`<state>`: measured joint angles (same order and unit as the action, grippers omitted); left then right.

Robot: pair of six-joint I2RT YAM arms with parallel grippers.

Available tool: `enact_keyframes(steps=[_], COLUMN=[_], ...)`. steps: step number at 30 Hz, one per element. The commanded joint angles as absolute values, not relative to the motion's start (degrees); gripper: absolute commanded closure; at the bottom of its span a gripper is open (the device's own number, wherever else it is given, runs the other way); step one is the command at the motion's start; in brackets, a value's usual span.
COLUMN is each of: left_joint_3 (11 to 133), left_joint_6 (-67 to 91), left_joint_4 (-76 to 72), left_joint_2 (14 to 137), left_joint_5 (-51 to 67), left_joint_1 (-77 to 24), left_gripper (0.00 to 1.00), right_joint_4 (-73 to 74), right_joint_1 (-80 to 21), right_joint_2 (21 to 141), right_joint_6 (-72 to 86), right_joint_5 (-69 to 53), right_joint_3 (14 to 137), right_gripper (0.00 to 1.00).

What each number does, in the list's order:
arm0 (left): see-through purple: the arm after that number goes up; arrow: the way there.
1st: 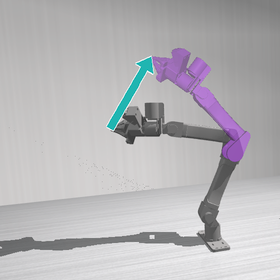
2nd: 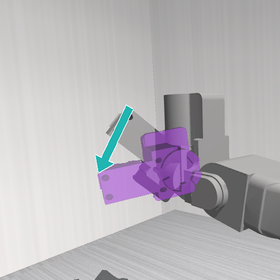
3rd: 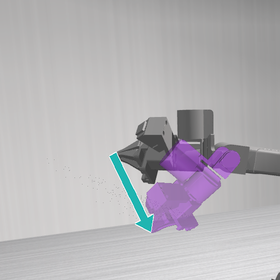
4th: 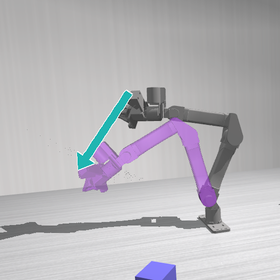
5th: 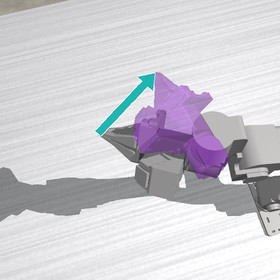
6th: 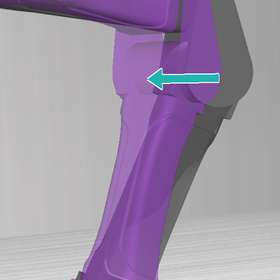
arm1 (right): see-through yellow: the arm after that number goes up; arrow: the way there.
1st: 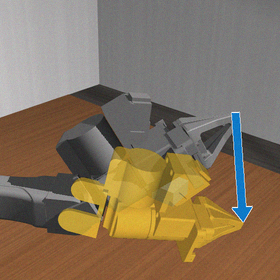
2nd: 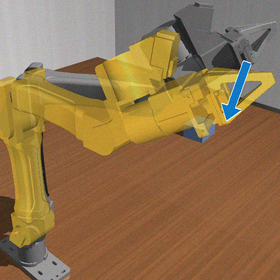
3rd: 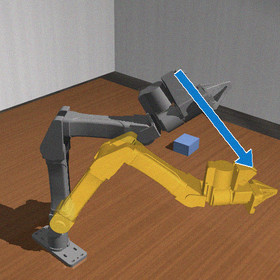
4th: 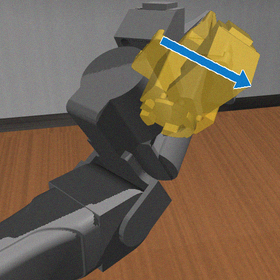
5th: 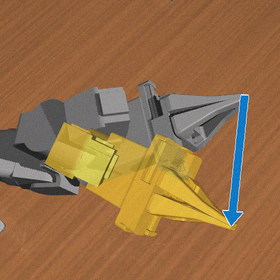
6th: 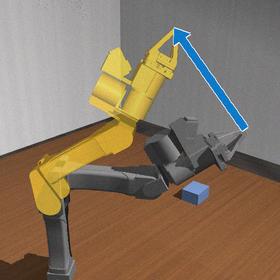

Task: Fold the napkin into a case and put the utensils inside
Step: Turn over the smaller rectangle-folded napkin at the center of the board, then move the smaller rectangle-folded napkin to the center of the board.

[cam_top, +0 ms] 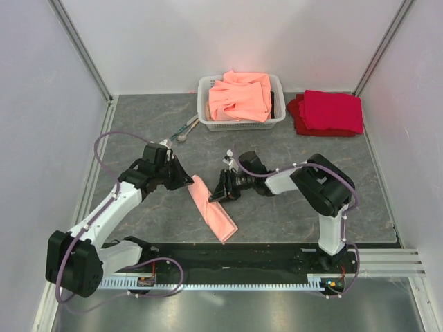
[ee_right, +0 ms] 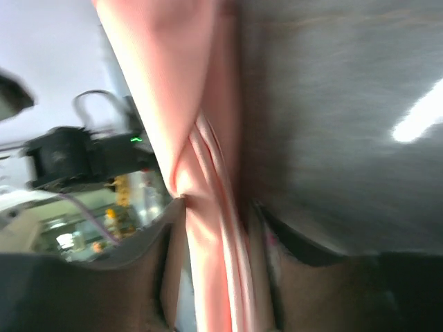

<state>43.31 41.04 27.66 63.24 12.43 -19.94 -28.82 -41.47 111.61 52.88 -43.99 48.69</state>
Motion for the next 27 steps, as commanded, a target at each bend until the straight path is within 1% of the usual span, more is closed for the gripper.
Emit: enact_keyframes(steps=[1, 2, 3, 4, 5, 6, 10, 13, 14, 15, 19, 23, 27], left_joint_3=[42.0, 41.8, 41.7, 41.6, 41.7, 42.1, 42.5, 43.5, 43.9, 44.2, 45.0, 45.4, 44.7], left_joint_6=[39.8, 40.0, 40.3, 40.6, 40.9, 41.0, 43.1, 43.6, 43.7, 43.7, 44.4, 46.4, 47.7], left_joint_4=[20.9, 19.9, 19.0, 17.3, 16.7, 16.3, 13.3, 11.7, 11.3, 10.8, 10.2, 9.4, 8.9], left_joint_2=[66.1, 66.5, 67.0, 67.4, 68.9, 69.9, 75.8, 80.2, 81.0, 81.9, 86.0, 89.5, 91.8], left_joint_5=[18.5, 19.2, 19.9, 20.7, 20.8, 21.3, 22.7, 21.9, 21.5, 20.8, 17.4, 15.9, 11.8], left_joint_1=[-20.1, -20.6, -20.9, -21.4, -22.4, -22.8, -23.7, -23.7, -23.7, -23.7, -23.7, -23.6, -23.4], left_gripper=[0.85, 0.84, 0.83, 0.82, 0.82, 0.82, 0.82, 0.82, 0.82, 0.82, 0.83, 0.83, 0.83], right_joint_4=[-2.7, 2.0, 9.4, 13.2, 16.8, 20.8, 22.8, 17.9, 15.1, 13.9, 7.6, 4.5, 3.4], right_joint_1=[-35.6, -33.2, -32.5, -32.3, -32.5, -32.8, -37.9, -44.2, -47.4, -48.9, -51.7, -51.7, -51.7], right_joint_2=[109.5, 108.0, 106.5, 103.4, 101.8, 100.4, 93.2, 88.9, 87.9, 86.9, 84.9, 85.2, 89.0], right_joint_6=[32.0, 28.9, 24.4, 22.1, 20.6, 20.0, 22.9, 29.6, 30.9, 32.3, 38.4, 38.3, 36.3], right_joint_5=[-38.4, -35.3, -32.5, -29.6, -23.0, -20.9, -17.7, -18.1, -18.1, -17.4, -17.3, -16.1, -14.2], right_joint_3=[56.4, 58.9, 60.1, 61.5, 64.0, 64.4, 62.2, 57.0, 54.5, 53.4, 46.9, 42.6, 41.9], right_gripper=[0.46, 0.39, 0.36, 0.34, 0.31, 0.30, 0.30, 0.38, 0.43, 0.46, 0.67, 0.69, 0.69])
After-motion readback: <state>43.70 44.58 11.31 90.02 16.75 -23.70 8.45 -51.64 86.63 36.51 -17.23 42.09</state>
